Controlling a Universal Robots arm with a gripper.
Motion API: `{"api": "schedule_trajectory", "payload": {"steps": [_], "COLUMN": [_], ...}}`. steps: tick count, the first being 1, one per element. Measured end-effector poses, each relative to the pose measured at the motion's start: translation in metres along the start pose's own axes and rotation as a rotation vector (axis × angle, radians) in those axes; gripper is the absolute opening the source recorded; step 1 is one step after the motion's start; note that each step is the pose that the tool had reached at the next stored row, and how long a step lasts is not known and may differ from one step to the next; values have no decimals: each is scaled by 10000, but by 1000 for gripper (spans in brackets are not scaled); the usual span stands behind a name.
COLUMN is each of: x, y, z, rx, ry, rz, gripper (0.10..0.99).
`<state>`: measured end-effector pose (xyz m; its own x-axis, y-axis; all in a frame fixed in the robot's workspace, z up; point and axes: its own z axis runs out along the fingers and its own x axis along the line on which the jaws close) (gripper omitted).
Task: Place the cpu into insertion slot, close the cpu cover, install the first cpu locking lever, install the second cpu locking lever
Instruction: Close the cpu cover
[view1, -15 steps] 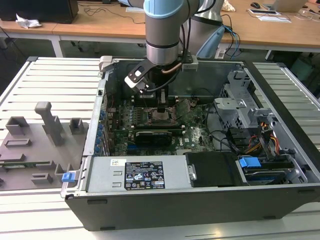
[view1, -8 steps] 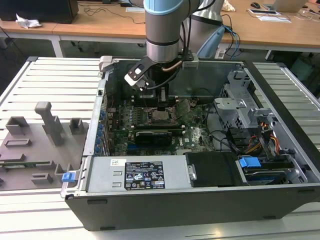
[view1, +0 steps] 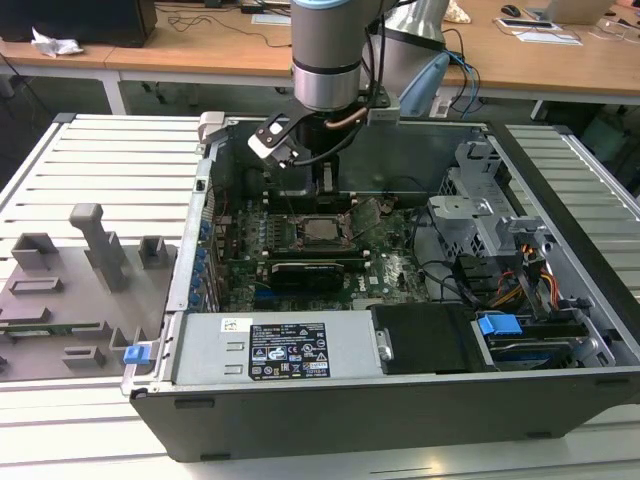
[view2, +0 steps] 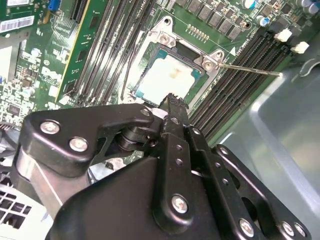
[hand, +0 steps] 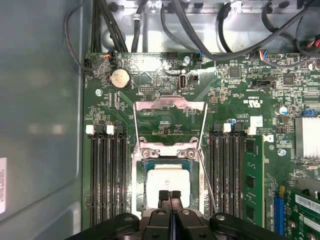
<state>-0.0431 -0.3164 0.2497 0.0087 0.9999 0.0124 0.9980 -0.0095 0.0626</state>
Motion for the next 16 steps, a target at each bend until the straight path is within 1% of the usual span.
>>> {"api": "schedule_trajectory", "payload": {"steps": [1, 3, 4, 5, 6, 8, 9, 10, 12, 13, 15, 16], "x": [0, 1, 1, 2, 2, 2, 3, 4, 5, 5, 5, 6], "y": [4, 58, 96, 168, 225, 238, 245, 277, 354, 418, 495, 554], "z": [-5, -2, 1, 6, 8, -30, -71, -103, -98, -95, -90, -87], "rx": [1, 36, 46, 70, 96, 119, 124, 131, 146, 154, 161, 162], "ry": [2, 0, 0, -1, -1, -1, 0, -1, 1, -1, -2, -3], "rz": [-3, 5, 5, 6, 3, 5, 4, 6, 5, 5, 6, 5], "gripper": [106, 106, 106, 106, 106, 106, 106, 106, 106, 106, 106, 106]}}
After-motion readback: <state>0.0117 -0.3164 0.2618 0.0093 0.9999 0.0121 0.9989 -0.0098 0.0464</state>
